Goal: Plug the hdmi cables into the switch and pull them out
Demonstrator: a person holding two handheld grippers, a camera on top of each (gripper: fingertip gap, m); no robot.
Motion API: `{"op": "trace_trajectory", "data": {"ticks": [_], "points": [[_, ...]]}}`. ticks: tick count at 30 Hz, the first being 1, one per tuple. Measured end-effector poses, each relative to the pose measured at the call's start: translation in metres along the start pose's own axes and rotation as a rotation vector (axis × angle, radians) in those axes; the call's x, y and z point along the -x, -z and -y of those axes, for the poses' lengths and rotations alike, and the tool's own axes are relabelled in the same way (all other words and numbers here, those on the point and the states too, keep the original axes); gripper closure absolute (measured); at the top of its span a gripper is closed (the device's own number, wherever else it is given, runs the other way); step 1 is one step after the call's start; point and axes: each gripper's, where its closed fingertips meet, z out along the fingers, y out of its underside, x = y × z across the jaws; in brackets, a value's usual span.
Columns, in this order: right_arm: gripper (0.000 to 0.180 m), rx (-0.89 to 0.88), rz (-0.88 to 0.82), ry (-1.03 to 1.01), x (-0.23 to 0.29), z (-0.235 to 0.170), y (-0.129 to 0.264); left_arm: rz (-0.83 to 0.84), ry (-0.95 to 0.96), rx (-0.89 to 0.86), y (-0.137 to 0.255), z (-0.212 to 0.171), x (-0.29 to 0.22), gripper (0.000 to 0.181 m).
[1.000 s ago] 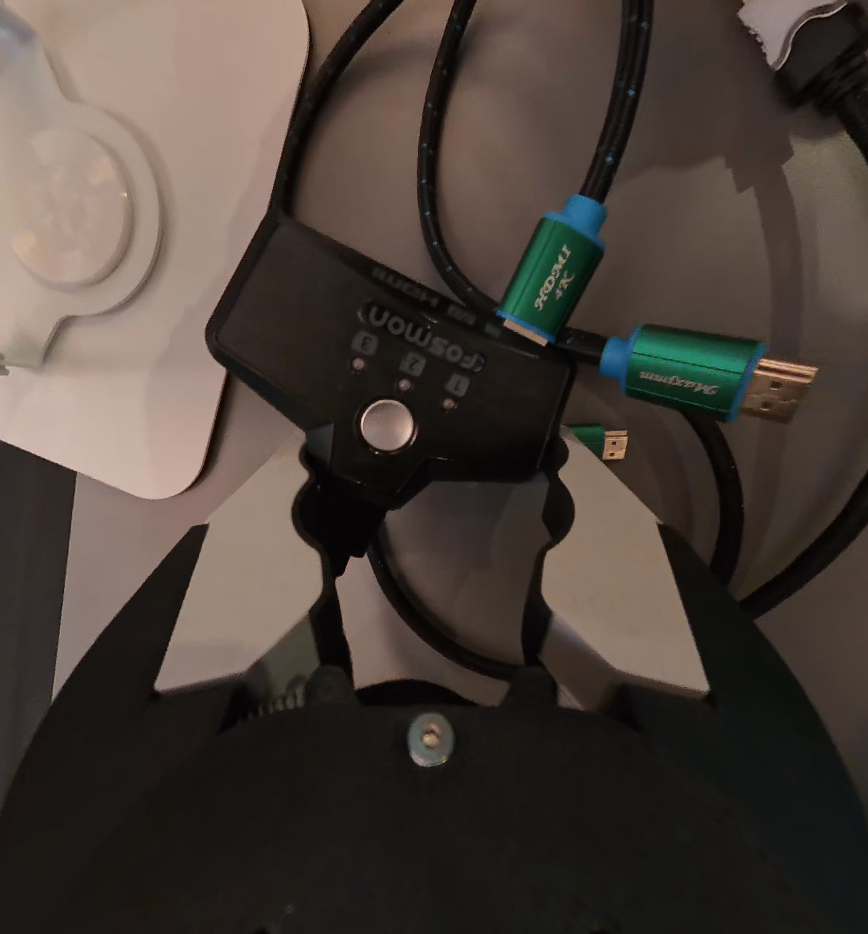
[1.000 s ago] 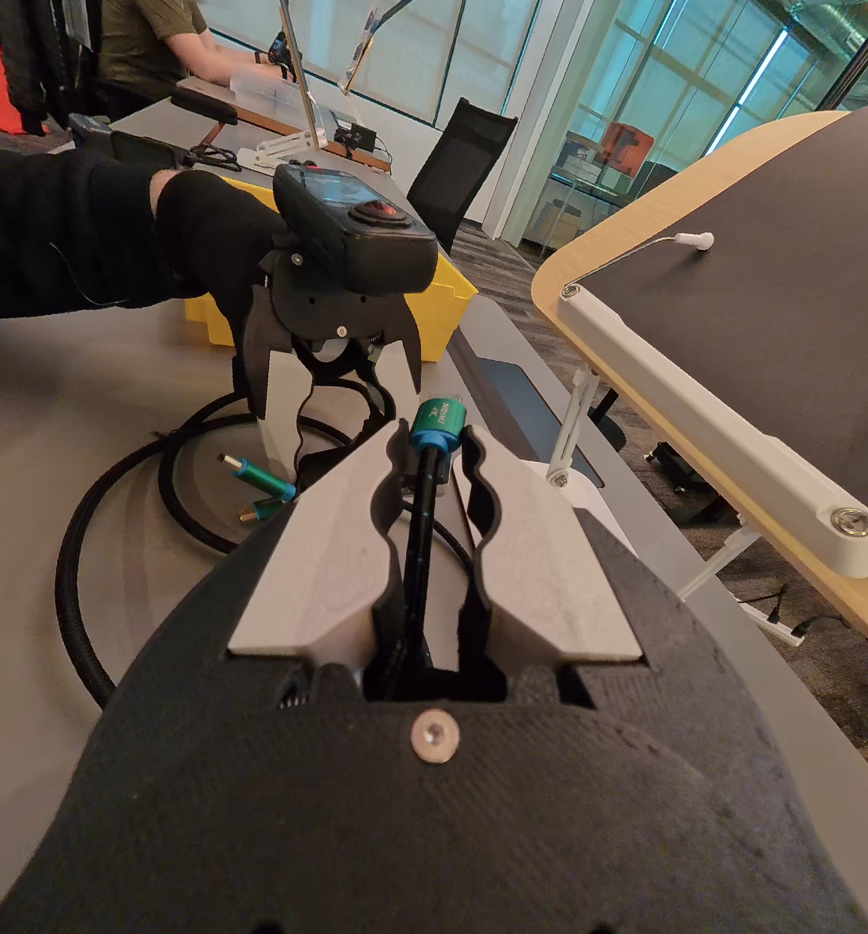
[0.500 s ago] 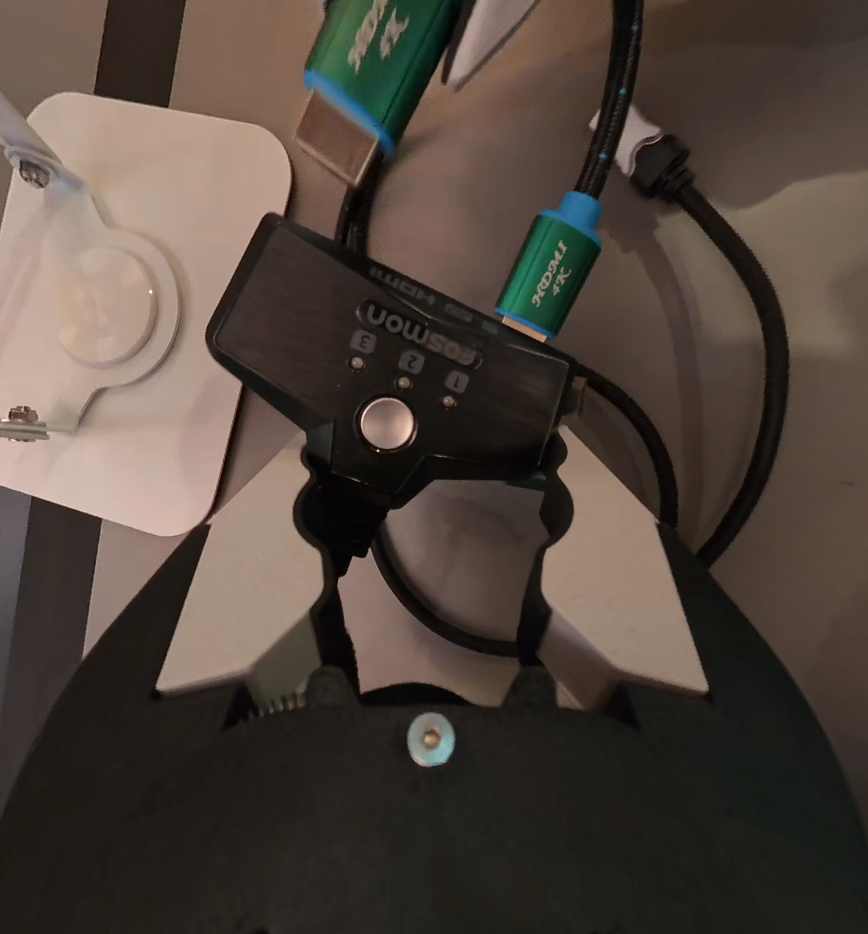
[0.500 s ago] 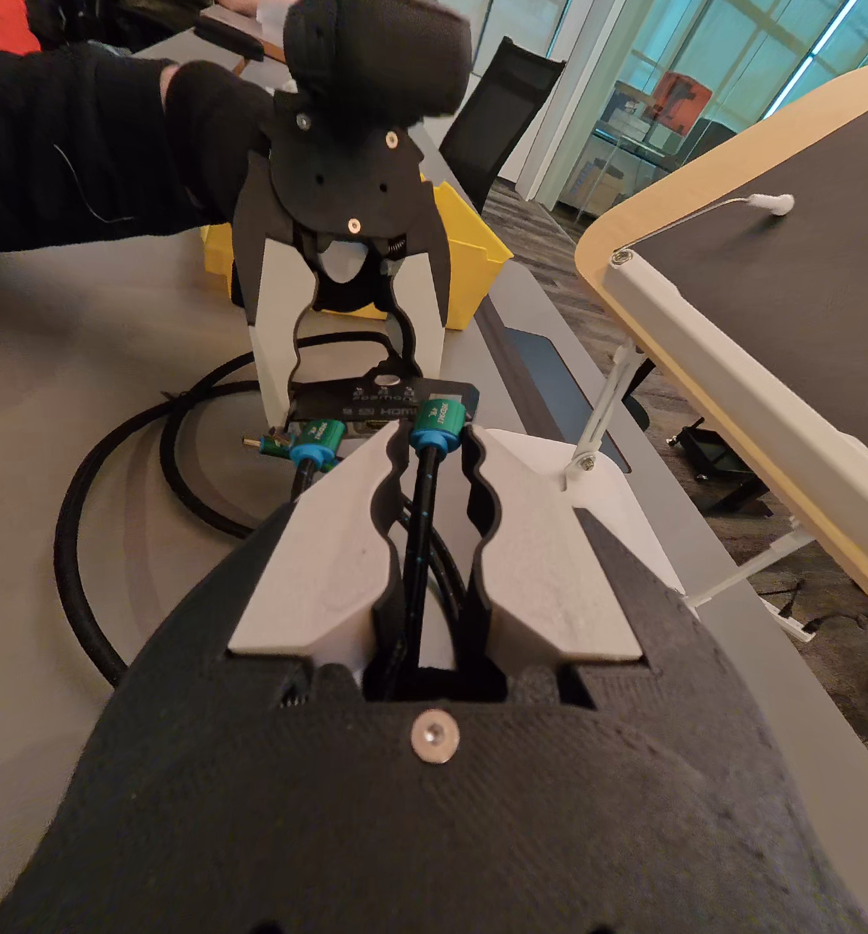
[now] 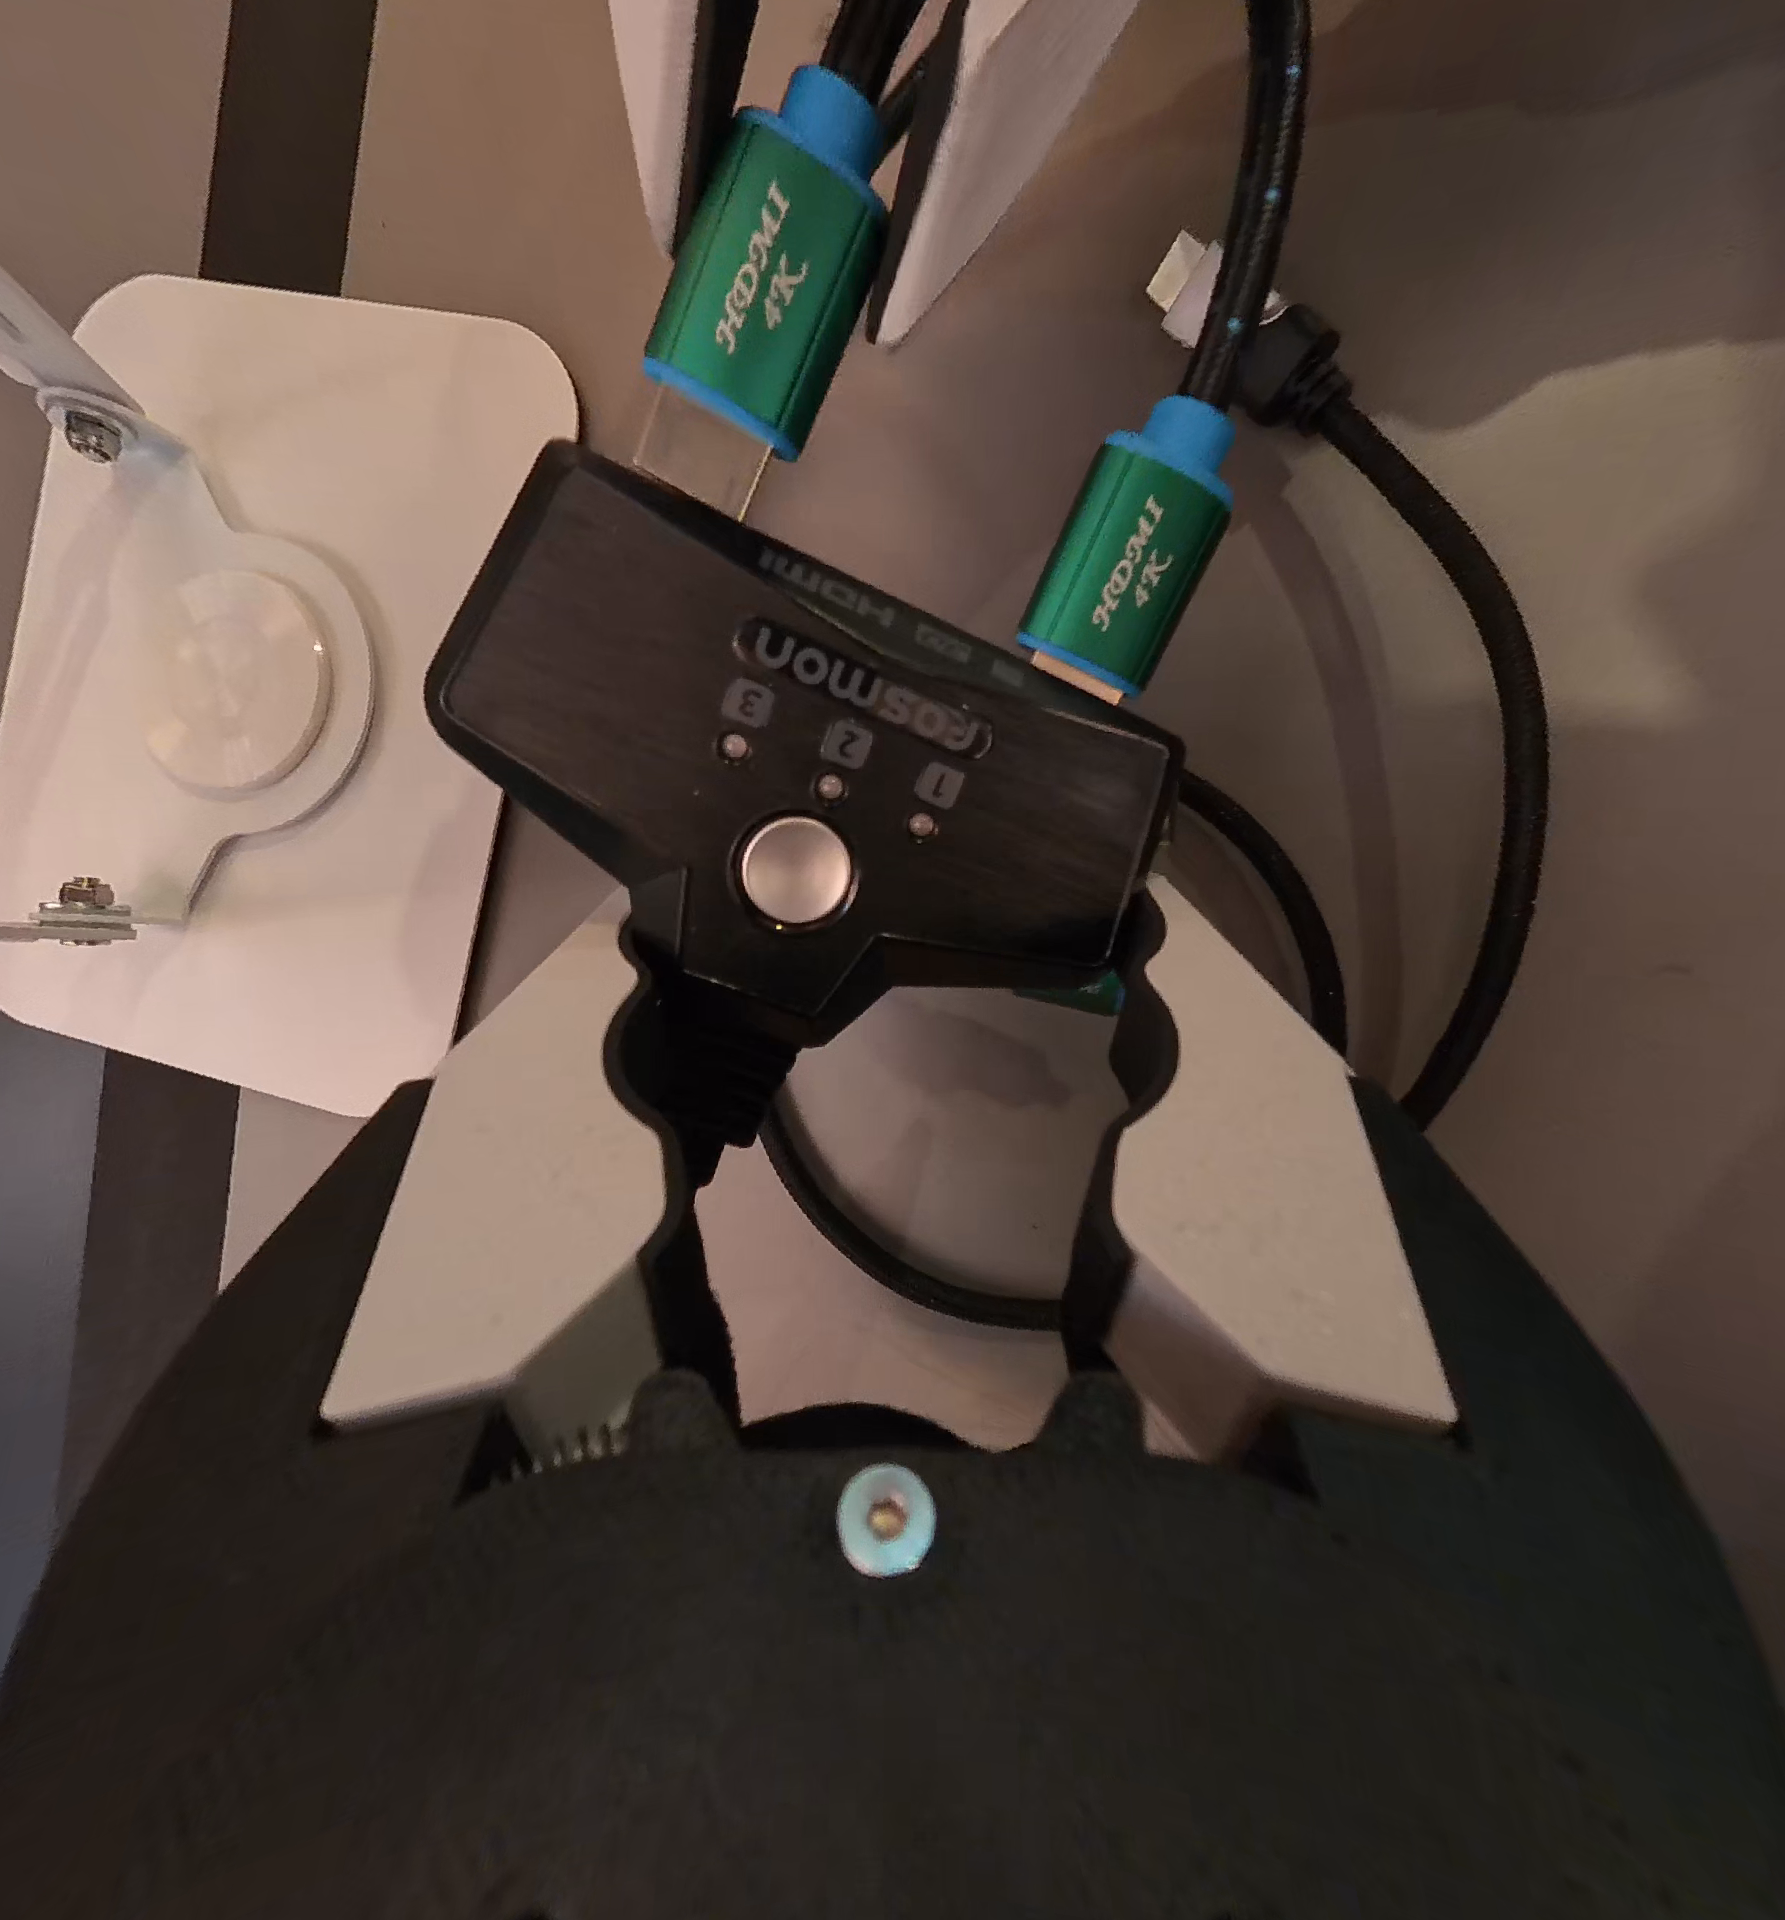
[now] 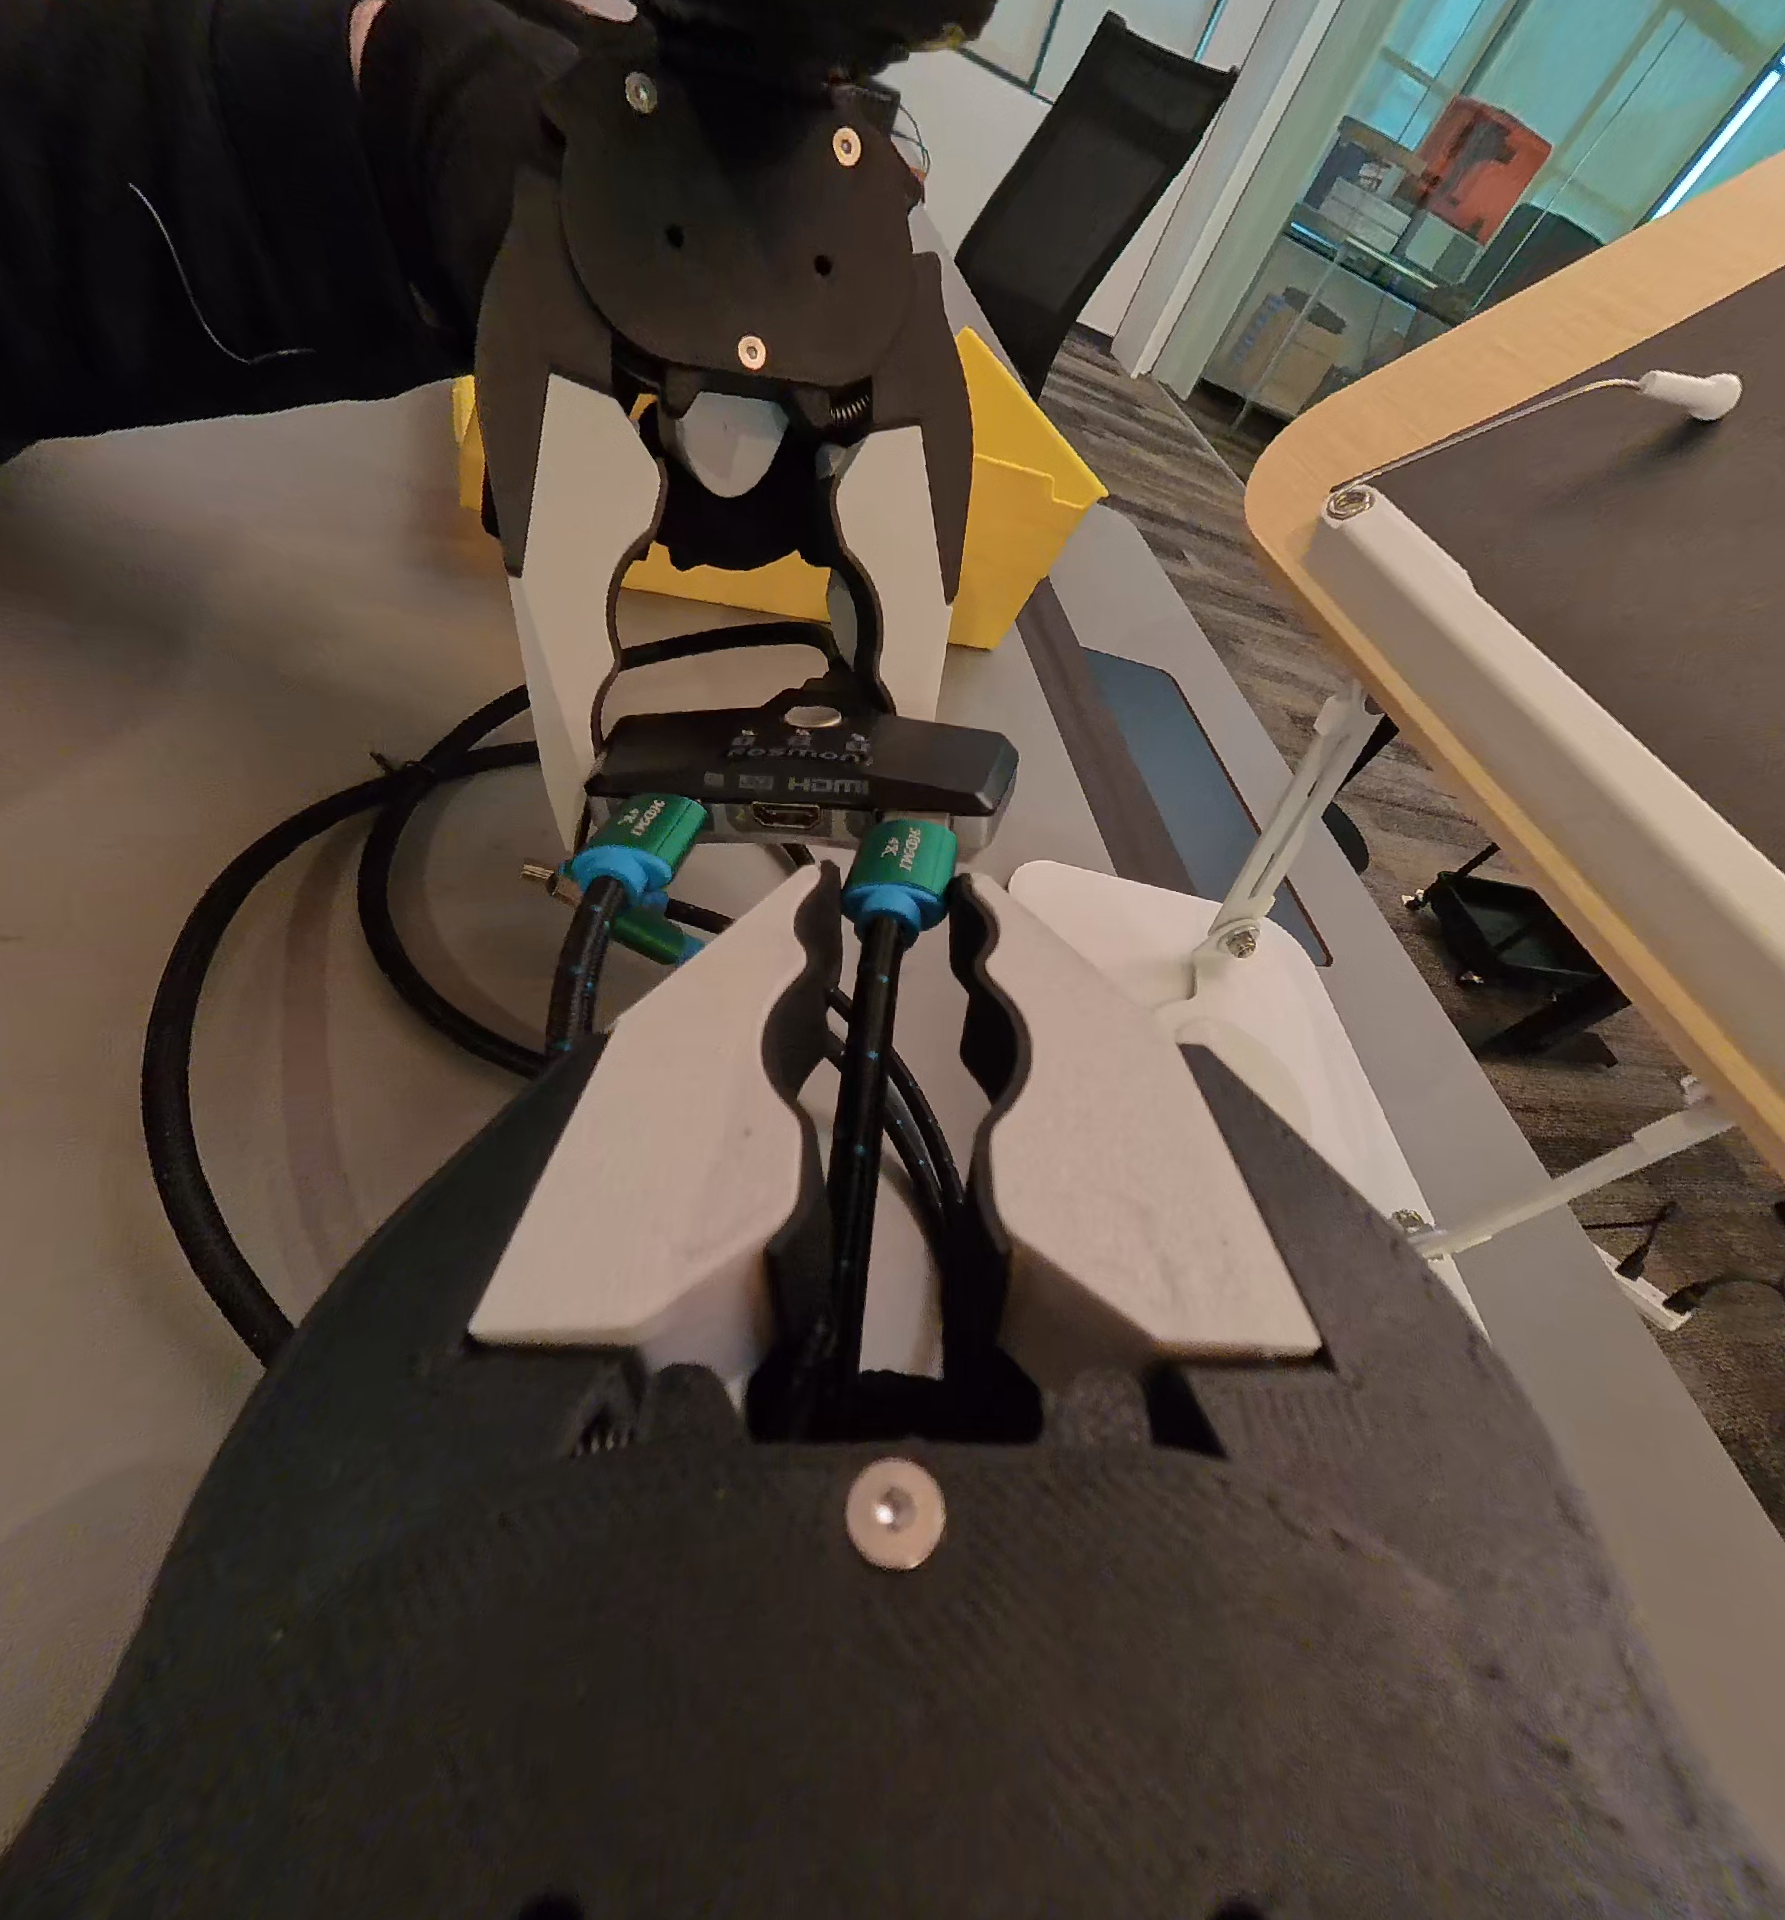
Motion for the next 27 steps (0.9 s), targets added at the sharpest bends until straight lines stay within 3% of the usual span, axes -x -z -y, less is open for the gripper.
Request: {"op": "trace_trajectory", "data": {"ticks": [1,27], "points": [[0.161,0.0,0.001,-0.001,0.0,0.0,0.0,0.001,-0.003,-0.001,0.0,0.0,0.0,0.095],[0.161,-0.04,0.027,-0.019,0.002,0.006,0.006,0.066,-0.09,-0.01,0.003,0.012,0.0,0.096]]}}
